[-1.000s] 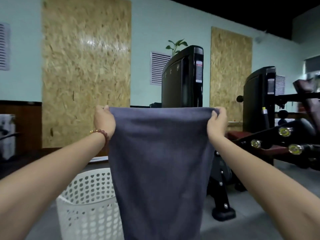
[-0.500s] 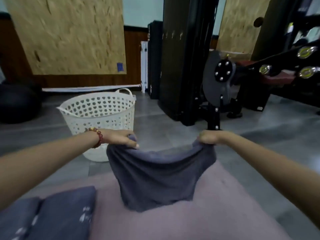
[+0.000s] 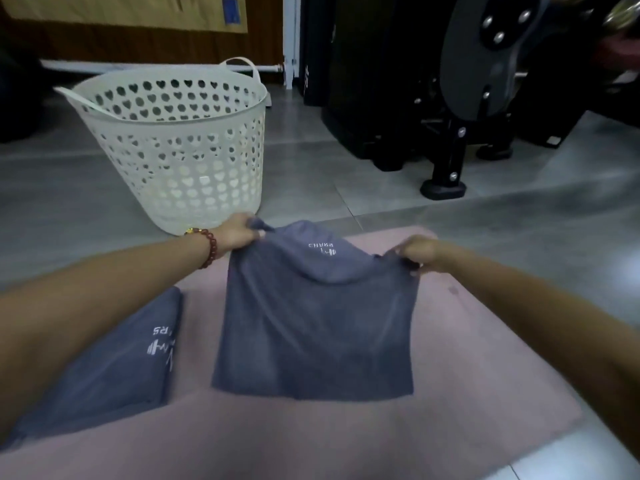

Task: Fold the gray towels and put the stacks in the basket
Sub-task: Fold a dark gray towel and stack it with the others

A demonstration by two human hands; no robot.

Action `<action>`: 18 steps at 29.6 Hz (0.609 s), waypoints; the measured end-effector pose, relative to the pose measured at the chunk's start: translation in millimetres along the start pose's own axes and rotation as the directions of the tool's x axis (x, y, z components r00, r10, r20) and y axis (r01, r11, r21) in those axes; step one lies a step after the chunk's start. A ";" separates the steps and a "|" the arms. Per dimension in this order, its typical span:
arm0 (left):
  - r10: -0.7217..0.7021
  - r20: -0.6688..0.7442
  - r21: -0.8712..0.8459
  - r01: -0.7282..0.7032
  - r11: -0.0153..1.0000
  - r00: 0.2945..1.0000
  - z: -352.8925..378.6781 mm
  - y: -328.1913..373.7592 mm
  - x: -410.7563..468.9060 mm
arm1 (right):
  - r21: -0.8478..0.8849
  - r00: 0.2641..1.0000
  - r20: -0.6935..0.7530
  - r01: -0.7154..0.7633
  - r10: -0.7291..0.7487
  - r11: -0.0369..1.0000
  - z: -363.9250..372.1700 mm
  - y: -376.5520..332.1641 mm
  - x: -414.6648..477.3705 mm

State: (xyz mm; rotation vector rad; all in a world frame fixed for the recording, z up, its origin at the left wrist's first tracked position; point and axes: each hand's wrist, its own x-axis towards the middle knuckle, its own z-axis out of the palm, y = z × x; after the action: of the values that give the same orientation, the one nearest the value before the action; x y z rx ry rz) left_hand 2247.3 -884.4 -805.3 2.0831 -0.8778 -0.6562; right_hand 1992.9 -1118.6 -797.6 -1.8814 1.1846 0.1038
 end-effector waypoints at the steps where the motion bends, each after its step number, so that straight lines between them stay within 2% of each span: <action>1: 0.048 -0.203 -0.068 -0.063 0.996 0.978 -0.1 -1.7 16.5 | 0.152 0.978 -0.201 0.091 -0.059 0.984 -1.8 -5.4 17.2; 2: 0.050 -0.301 -0.158 -0.102 0.982 0.952 -1.9 -3.6 28.0 | 0.271 0.932 -0.352 0.191 -0.088 0.943 -1.8 -10.6 30.4; 3: 0.018 -0.299 -0.265 -0.102 0.959 0.954 -0.7 -9.0 38.3 | 0.326 0.897 -0.430 0.261 -0.104 0.908 -1.1 -12.6 43.8; 4: -0.037 -0.268 -0.301 -0.047 0.952 0.963 6.0 -18.5 43.7 | 0.324 0.877 -0.469 0.277 -0.101 0.905 5.1 -9.4 50.8; 6: -0.181 -0.219 -0.228 0.130 0.965 0.959 31.6 -52.5 41.9 | 0.232 0.865 -0.501 0.151 -0.015 0.961 23.9 5.5 54.4; 8: -0.356 -0.079 -0.085 0.350 0.933 0.931 64.9 -96.7 20.9 | 0.189 0.923 -0.358 -0.078 0.143 0.979 55.8 44.7 53.9; 9: -0.445 -0.023 0.026 0.446 0.895 0.895 80.4 -116.7 4.4 | 0.196 0.954 -0.215 -0.169 0.211 0.966 73.7 66.9 48.9; 10: -0.493 -0.025 0.129 0.492 0.861 0.869 92.3 -135.4 -11.7 | 0.205 0.965 -0.098 -0.220 0.243 0.954 92.1 88.5 43.5; 11: -0.490 -0.043 0.201 0.488 0.849 0.871 100.3 -150.2 -23.7 | 0.197 0.969 -0.058 -0.224 0.240 0.954 107.7 108.0 40.9; 12: -0.462 -0.049 0.190 0.463 0.866 0.885 106.3 -160.2 -33.2 | 0.164 0.972 -0.078 -0.205 0.219 0.965 120.6 122.6 38.6; 15: -0.353 0.002 -0.108 0.352 0.930 0.935 114.1 -174.7 -53.1 | 0.105 0.969 -0.198 -0.126 0.145 0.986 142.7 144.2 29.8; 16: -0.306 -0.002 -0.147 0.302 0.942 0.952 115.3 -176.8 -59.3 | 0.105 0.971 -0.200 -0.110 0.129 0.988 147.5 147.6 24.4; 18: -0.189 -0.034 -0.097 0.185 0.978 0.981 110.6 -177.4 -68.6 | 0.056 0.979 -0.199 -0.035 0.046 0.998 148.7 151.2 16.6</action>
State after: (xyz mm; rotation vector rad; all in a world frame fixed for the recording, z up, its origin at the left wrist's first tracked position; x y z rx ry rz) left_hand 2193.1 -798.9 -1000.6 2.1027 -0.6195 -0.7347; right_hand 1940.2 -1047.5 -991.1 -1.8549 1.3490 -0.0966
